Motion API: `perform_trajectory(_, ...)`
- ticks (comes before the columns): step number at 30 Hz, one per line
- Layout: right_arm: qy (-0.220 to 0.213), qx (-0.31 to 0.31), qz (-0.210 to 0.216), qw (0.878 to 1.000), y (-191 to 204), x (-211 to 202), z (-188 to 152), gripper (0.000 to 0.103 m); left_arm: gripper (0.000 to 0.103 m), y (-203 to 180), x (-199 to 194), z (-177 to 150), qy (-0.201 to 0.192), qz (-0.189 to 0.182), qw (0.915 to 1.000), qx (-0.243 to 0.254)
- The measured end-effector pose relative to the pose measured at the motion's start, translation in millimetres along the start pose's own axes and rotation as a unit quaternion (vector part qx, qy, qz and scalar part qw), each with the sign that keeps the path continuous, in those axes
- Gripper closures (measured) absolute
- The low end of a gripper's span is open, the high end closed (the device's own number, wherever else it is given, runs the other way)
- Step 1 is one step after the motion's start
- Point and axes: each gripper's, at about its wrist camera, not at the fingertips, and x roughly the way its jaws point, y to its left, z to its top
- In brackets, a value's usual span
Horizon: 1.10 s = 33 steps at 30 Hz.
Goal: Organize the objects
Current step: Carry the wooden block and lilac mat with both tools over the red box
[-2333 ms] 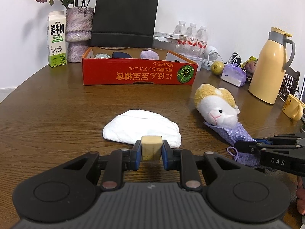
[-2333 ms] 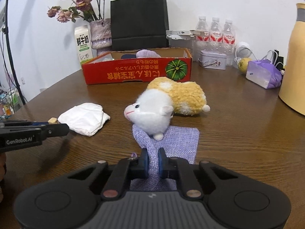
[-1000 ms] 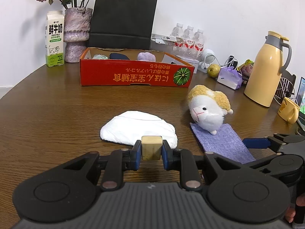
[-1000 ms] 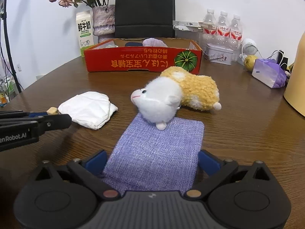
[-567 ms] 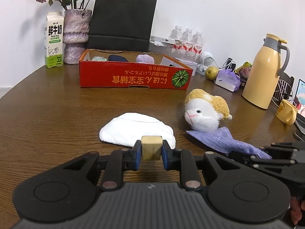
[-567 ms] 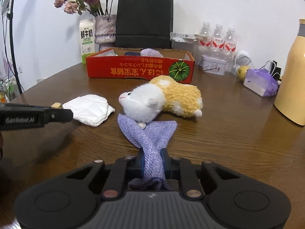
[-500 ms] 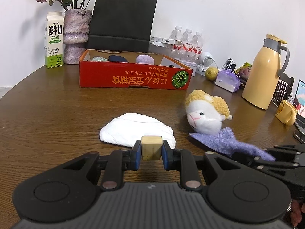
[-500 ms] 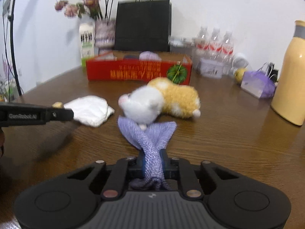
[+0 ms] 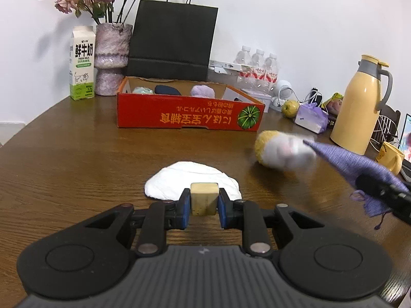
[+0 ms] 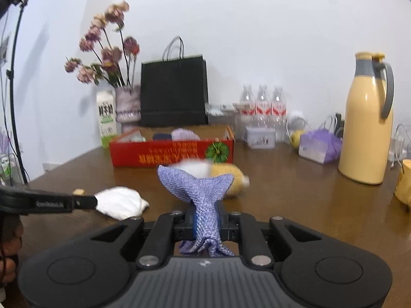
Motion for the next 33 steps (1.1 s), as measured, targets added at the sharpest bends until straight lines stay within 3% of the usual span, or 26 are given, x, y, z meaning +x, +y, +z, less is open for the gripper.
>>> perform_trajectory(10, -0.037, -0.01, 0.024, 0.999, 11, -1, 27, 0.091, 0.081, -7, -10, 19, -0.017, -0.001, 0.9999, 0.0)
perform_trajectory(33, -0.068, -0.014, 0.056, 0.996, 30, 57, 85, 0.091, 0.081, -18, 4, 97, -0.07, 0.025, 0.9973, -0.004)
